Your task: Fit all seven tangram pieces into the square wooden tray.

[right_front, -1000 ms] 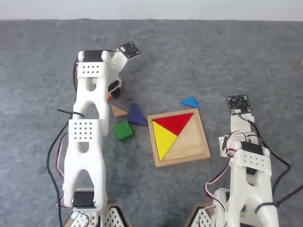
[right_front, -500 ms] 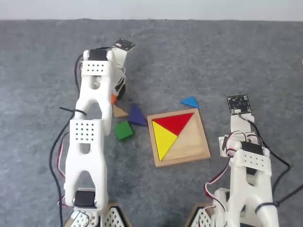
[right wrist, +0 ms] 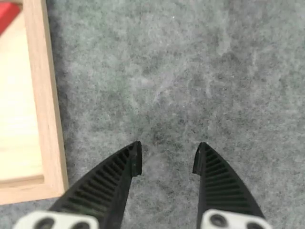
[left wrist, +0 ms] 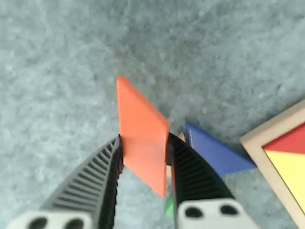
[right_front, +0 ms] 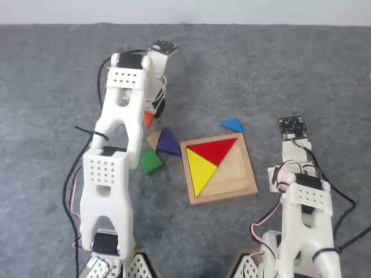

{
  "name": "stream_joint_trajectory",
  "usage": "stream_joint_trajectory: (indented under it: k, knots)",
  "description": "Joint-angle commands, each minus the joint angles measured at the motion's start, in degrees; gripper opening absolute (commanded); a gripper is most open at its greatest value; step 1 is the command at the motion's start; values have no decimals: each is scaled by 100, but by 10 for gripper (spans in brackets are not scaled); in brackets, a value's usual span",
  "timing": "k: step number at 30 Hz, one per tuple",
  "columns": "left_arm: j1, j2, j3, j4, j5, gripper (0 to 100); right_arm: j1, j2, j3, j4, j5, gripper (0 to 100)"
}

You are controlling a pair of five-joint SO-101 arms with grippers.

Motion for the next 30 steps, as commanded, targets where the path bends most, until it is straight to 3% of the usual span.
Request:
stream_joint_trajectory:
  k: [1, 6, 11, 19, 26, 30]
  knots:
    - [-35, -993, 593, 202, -149, 13, 66, -110, -35, -119, 9, 184]
    - [35, -1820, 1807, 193, -281, 13, 66, -110, -35, -119, 9, 184]
    - [35, -2330, 2993, 26, 229, 13, 66, -110, -35, -127, 9, 184]
    - [88, -2435, 3811, -237, 141, 13, 66, -110, -35, -127, 9, 184]
    - [-97, -2374, 3714, -554, -1705, 13, 66, -110, -35, -127, 9, 184]
    - [-598, -2180, 3380, -1099, -1785, 15, 66, -110, -35, -127, 9, 184]
